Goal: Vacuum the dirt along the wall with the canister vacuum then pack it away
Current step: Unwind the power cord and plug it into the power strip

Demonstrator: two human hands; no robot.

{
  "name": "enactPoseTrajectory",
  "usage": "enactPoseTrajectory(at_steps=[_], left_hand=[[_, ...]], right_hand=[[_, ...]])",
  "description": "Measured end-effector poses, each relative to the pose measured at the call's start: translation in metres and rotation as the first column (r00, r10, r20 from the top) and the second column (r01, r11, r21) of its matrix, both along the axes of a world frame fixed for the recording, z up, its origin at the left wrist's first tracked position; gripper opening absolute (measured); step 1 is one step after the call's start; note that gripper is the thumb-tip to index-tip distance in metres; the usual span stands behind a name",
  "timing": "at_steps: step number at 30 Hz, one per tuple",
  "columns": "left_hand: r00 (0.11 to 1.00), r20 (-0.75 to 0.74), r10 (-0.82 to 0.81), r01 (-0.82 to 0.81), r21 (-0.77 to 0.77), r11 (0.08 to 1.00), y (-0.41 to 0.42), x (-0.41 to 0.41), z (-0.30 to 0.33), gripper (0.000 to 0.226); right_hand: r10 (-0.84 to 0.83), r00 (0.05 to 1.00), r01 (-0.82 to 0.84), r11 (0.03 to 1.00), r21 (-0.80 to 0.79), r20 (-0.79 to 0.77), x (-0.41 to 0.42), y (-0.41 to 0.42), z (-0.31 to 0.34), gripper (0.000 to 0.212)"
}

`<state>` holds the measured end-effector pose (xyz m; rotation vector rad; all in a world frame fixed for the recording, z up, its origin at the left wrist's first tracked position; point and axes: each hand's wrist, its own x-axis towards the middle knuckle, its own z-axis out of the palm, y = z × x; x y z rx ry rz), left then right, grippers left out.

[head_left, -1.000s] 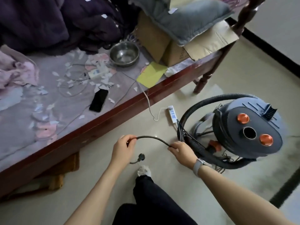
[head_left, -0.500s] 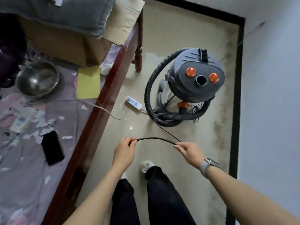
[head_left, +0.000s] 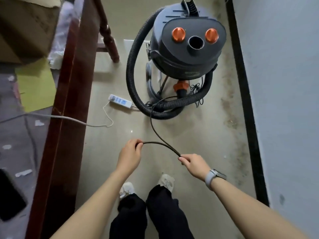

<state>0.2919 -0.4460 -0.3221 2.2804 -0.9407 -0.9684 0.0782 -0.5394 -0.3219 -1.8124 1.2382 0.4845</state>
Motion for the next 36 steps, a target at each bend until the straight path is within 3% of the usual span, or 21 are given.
enactPoseTrajectory(at_steps=[5, 8, 10, 13, 16, 20, 23, 26, 30, 33, 36], left_hand=[[0.981, 0.120, 0.155, -0.137, -0.144, 0.980, -0.017, 0.019, -0.074, 0.013], [0.988, 0.108, 0.112, -0.099, -0.115, 0.988, -0.019, 0.034, -0.127, 0.013], [0.995, 0.071, 0.071, -0.064, -0.100, 0.993, -0.019, 0.045, -0.162, 0.013], [0.996, 0.066, 0.061, -0.048, -0.179, 0.983, -0.036, 0.059, -0.197, 0.011], [0.992, 0.104, 0.069, -0.020, -0.412, 0.911, -0.076, 0.067, -0.206, 0.009], [0.975, 0.217, 0.056, 0.097, -0.635, 0.766, -0.118, 0.075, -0.204, 0.006], [0.908, 0.416, -0.049, 0.308, -0.585, 0.750, -0.141, 0.078, -0.204, 0.027], [0.793, 0.601, -0.100, 0.409, -0.403, 0.819, -0.164, 0.072, -0.205, 0.039], [0.882, 0.467, -0.055, 0.316, -0.503, 0.805, -0.174, 0.070, -0.212, 0.029], [0.930, 0.366, 0.047, 0.188, -0.580, 0.793, -0.172, 0.068, -0.211, 0.026], [0.925, 0.359, 0.127, 0.143, -0.635, 0.759, -0.176, 0.061, -0.200, 0.027]], right_hand=[[-0.040, 0.994, 0.052, 0.991, -0.126, 0.097, 0.038, -0.019, -0.092, 0.026], [-0.003, 0.987, 0.026, 0.989, -0.145, 0.158, 0.060, -0.025, -0.145, 0.030], [-0.025, 0.953, 0.116, 0.951, -0.288, 0.302, 0.076, -0.033, -0.166, 0.028], [0.058, 0.879, 0.287, 0.727, -0.623, 0.473, 0.104, -0.066, -0.183, 0.031], [0.169, 0.893, 0.298, 0.470, -0.831, 0.416, 0.124, -0.113, -0.188, 0.041], [0.265, 0.938, 0.162, 0.230, -0.960, 0.221, 0.129, -0.143, -0.202, 0.051], [0.322, 0.915, 0.209, 0.136, -0.968, 0.243, 0.131, -0.154, -0.208, 0.045], [0.381, 0.875, 0.268, 0.135, -0.954, 0.300, 0.131, -0.164, -0.207, 0.040], [0.292, 0.891, 0.314, 0.159, -0.936, 0.349, 0.109, -0.164, -0.209, 0.042], [0.271, 0.942, 0.139, 0.221, -0.965, 0.197, 0.088, -0.167, -0.206, 0.044], [0.269, 0.961, -0.012, 0.268, -0.963, 0.063, 0.083, -0.169, -0.200, 0.047]])
